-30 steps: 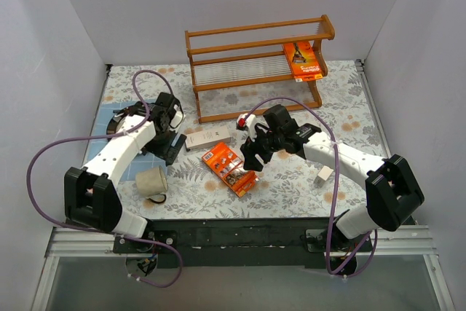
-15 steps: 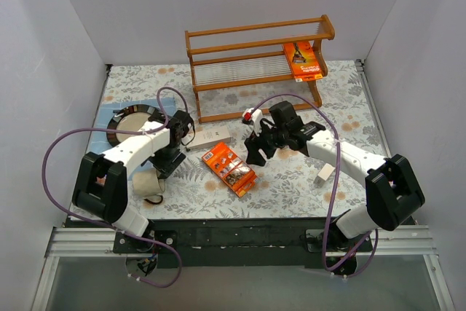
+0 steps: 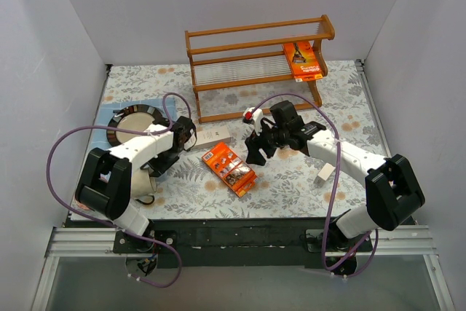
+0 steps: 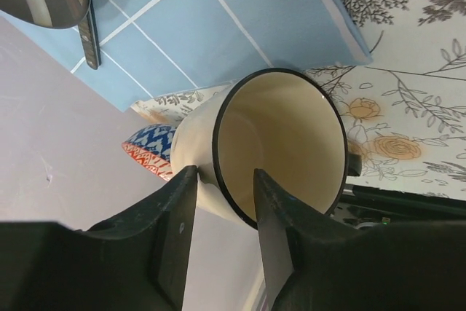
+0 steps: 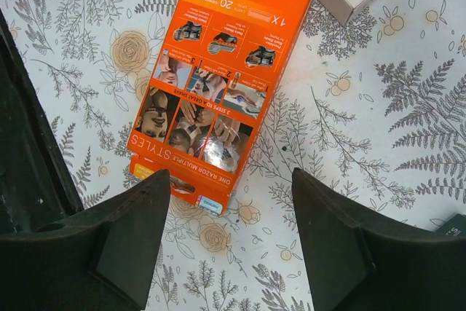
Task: Place and organize the shaving razors onto the shelf
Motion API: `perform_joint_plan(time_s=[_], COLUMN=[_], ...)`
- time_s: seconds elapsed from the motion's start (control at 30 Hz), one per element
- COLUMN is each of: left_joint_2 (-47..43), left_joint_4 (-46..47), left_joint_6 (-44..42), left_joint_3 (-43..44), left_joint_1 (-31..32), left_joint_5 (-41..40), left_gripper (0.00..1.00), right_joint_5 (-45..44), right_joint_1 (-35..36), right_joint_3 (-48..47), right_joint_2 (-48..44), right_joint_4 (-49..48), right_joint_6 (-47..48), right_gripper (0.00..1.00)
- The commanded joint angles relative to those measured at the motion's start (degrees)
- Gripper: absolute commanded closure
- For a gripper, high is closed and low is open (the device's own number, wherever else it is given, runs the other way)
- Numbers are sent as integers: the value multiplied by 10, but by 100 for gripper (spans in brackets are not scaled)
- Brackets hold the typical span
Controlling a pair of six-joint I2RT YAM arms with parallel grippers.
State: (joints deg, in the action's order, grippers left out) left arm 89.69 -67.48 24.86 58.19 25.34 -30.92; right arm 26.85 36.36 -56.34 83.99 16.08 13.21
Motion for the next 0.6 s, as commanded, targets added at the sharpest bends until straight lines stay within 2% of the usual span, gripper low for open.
perform_joint_plan(time_s=[0.0, 0.1, 0.23, 0.27, 0.33, 0.37, 0.57], left_joint_2=[-1, 6, 6, 7, 10, 9, -23], left_joint_4=[15, 23, 34, 39, 42, 40, -8], left_joint_6=[-20, -29, -37, -40, -41, -40, -15], left_joint_3=[-13, -29, -36, -43, -46, -43, 41], left_joint_1=[1, 3, 3, 3, 4, 4, 1], left_joint_5=[-57, -79, -92, -94, -92, -90, -14], left_gripper=[64, 64, 73, 80, 88, 99, 100], right_joint_5=[17, 21, 27, 29, 30, 30, 20], right_joint_1=[-2, -4, -5, -6, -6, -5, -8], right_joint_3=[-1, 6, 18, 21, 26, 27, 20], right_joint_2=[0, -1, -8, -9, -13, -15, -24], right_joint_4=[-18, -21, -27, -28, -28, -25, -8], right_joint_6=[-5, -3, -4, -5, -6, -7, 1], right_gripper=[26, 26, 26, 26, 26, 26, 26])
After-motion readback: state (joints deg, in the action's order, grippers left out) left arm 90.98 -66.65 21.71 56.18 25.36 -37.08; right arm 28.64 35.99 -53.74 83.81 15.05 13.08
